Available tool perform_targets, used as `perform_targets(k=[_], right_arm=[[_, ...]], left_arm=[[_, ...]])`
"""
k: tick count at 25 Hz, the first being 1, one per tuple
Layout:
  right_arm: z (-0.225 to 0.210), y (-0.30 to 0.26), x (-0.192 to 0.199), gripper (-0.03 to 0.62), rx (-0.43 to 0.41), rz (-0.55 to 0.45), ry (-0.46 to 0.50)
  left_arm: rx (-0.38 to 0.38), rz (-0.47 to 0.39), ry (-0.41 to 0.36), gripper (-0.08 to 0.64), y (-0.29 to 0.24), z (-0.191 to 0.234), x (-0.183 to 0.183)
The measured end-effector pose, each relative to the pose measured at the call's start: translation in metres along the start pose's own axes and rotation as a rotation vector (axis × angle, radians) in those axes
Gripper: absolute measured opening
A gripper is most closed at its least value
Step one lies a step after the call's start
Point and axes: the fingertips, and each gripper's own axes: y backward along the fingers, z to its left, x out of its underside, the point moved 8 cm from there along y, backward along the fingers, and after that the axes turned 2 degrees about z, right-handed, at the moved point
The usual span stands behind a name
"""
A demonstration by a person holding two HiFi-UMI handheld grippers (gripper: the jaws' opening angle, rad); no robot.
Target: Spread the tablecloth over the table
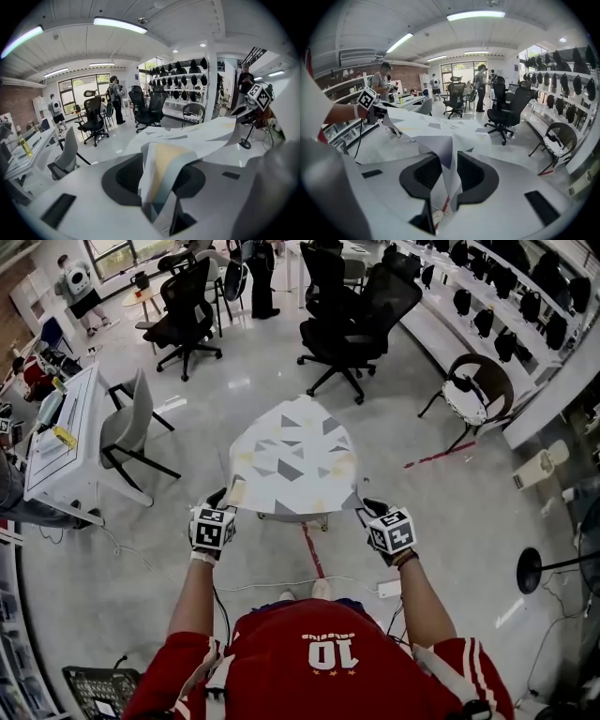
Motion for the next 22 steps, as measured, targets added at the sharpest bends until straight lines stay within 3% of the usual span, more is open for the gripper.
perform_targets(k=[11, 18, 22], right_arm=[[0.033, 0.011, 0.025, 0.084, -0.044, 0.035, 0.037], [0.007, 0.026, 0.01, 0.084, -0.004, -0.028, -0.044], [0.0, 0.026, 0.003, 0.084, 0.008, -0.055, -0.08]], left_arm=[[0.046, 0.079, -0.071, 0.143, 0.034, 0.012, 0.047], [0.017, 0.074, 0.059, 0.135, 0.043, 0.034, 0.061], [0.017, 0.05, 0.063, 0.135, 0.037, 0.036, 0.048]])
